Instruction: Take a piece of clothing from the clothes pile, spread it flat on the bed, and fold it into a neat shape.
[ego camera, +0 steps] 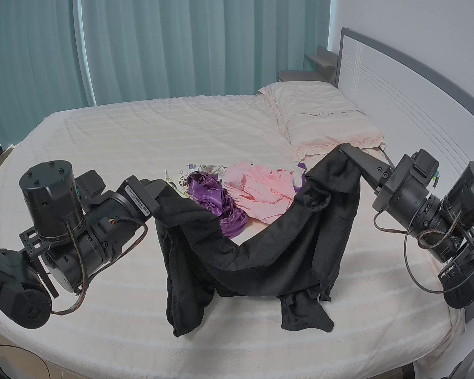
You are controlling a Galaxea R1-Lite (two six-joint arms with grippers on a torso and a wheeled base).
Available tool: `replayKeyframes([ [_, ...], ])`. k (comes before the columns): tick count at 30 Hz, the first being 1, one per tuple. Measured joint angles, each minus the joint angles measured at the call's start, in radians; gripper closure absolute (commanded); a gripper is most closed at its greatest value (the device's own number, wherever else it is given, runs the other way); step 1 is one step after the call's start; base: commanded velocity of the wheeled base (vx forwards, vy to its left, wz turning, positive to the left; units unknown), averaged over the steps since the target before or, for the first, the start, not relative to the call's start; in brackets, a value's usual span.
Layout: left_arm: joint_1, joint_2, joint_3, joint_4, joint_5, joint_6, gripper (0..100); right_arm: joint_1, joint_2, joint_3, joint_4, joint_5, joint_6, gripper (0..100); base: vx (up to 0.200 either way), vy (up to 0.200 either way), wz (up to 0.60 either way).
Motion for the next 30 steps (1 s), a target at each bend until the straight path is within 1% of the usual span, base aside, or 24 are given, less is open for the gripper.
replayKeyframes([
  [5,0.003,0.005,0.022,-0.001,0.0,-0.09,100,0.014,0.029,0.026,0.0,-0.003,0.029,100,0.0,0.0,0.0],
  [8,0.001,0.006,0.039,-0.001,0.001,-0.104,100,0.021,0.038,0.051,0.0,-0.004,0.033,100,0.0,0.0,0.0],
  [13,-0.001,0.006,0.075,-0.001,0.001,-0.116,100,0.023,0.046,0.079,0.0,-0.005,0.034,100,-0.2,0.0,0.0],
  [17,-0.001,0.01,0.105,-0.001,-0.002,-0.169,100,0.024,0.049,0.085,0.0,-0.005,0.034,100,-0.2,0.0,0.0],
  [19,0.0,0.014,0.115,-0.002,-0.004,-0.186,100,0.024,0.051,0.089,-0.001,-0.005,0.034,100,0.0,0.0,0.0],
  [30,0.004,0.022,0.122,-0.002,-0.002,-0.191,100,0.025,0.05,0.099,-0.001,-0.006,0.032,100,0.0,0.0,0.0],
])
